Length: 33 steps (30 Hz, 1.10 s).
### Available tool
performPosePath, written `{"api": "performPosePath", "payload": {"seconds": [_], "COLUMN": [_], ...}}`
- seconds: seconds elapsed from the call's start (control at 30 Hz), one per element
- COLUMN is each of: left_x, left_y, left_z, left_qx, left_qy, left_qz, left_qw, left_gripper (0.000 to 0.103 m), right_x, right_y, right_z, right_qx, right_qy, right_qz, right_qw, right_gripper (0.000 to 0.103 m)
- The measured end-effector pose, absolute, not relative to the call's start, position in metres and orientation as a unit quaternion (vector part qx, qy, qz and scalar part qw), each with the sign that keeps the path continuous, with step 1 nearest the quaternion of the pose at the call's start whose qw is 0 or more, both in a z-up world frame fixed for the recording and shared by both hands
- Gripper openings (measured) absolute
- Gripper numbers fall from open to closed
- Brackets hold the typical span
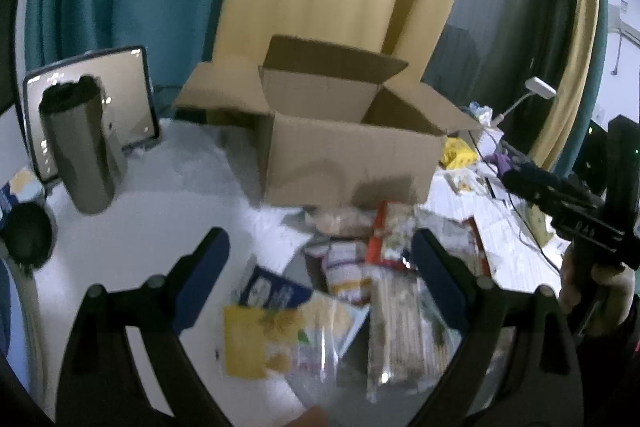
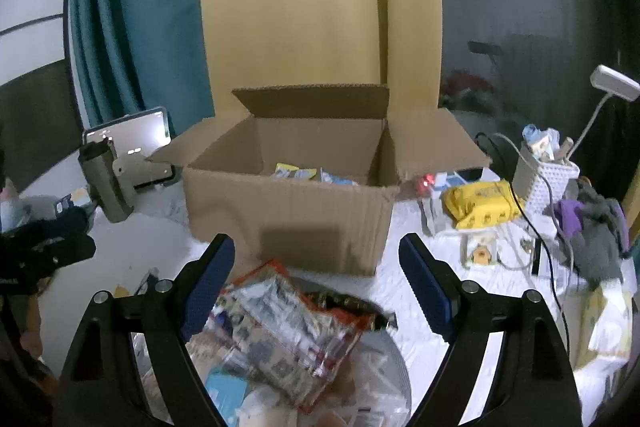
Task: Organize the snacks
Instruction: 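Withdraw both grippers from the box back toward the snack pile, then grasp the red-orange fries packet with the left gripper while the right grasps the blue-white bread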
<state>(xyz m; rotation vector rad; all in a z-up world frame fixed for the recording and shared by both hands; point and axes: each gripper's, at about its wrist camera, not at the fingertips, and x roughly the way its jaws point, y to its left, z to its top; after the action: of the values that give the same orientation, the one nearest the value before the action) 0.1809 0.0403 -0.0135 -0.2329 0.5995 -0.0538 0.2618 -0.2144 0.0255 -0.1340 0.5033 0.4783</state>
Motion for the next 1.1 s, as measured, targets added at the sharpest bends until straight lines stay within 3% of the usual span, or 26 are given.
{"api": "performPosePath", "payload": {"seconds": [1.1], "left_x": [0.091], "left_y": [0.031], "left_z": [-0.091], "left_qx": [-0.14], "left_qy": [0.394], "left_qz": [-0.02], "left_qw": [0.908], "left_gripper": [0.093], "right_x": [0.188], "right_y": [-0.222], "right_z": [-0.056], "right_qx": [-0.038], "right_qy": [0.34], "right_qz": [0.229], "right_qw": [0.911], "right_gripper": [0.087]}}
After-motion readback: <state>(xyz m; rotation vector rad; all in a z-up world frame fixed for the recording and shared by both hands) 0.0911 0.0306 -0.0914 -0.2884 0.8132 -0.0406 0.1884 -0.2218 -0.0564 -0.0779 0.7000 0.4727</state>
